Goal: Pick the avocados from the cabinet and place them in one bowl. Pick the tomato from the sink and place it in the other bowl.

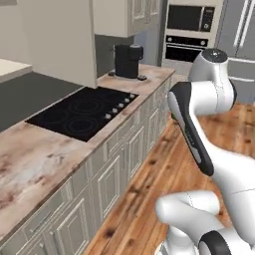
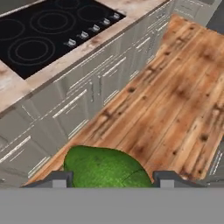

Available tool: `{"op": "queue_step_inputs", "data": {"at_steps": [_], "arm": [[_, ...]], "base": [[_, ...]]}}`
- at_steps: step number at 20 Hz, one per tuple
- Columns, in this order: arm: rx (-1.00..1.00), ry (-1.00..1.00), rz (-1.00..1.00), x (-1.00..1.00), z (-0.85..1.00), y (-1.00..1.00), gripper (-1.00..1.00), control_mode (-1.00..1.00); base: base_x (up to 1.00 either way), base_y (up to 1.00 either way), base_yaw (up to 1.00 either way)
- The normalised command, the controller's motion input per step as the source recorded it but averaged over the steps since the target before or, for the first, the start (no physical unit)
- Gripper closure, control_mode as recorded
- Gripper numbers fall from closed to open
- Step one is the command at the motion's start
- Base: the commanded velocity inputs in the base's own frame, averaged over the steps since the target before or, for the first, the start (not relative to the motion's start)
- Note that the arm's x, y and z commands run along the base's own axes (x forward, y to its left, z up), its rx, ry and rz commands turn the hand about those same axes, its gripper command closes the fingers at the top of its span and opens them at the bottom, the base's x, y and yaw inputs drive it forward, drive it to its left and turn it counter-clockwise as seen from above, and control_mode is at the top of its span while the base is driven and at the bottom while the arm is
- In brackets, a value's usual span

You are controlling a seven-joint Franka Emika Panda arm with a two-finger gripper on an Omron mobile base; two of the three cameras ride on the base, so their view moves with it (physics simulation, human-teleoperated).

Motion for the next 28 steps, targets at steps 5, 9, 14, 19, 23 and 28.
{"op": "queue_step_inputs", "data": {"at_steps": [5,9,14,19,23,28], "arm": [[0.00,0.00,0.00,0.00,0.00,0.00,1.00,1.00],[0.00,0.00,0.00,0.00,0.00,0.00,1.00,1.00],[0.00,0.00,0.00,0.00,0.00,0.00,1.00,1.00],[0.00,0.00,0.00,0.00,0.00,0.00,1.00,1.00],[0.00,0.00,0.00,0.00,0.00,0.00,1.00,1.00],[0.00,0.00,0.00,0.00,0.00,0.00,1.00,1.00]], "base": [[0.00,-0.24,-0.66],[0.00,-0.15,-0.70],[0.00,0.00,-0.73],[-0.01,0.00,-0.75],[-0.08,0.00,-0.74],[-0.08,0.00,-0.73]]}}
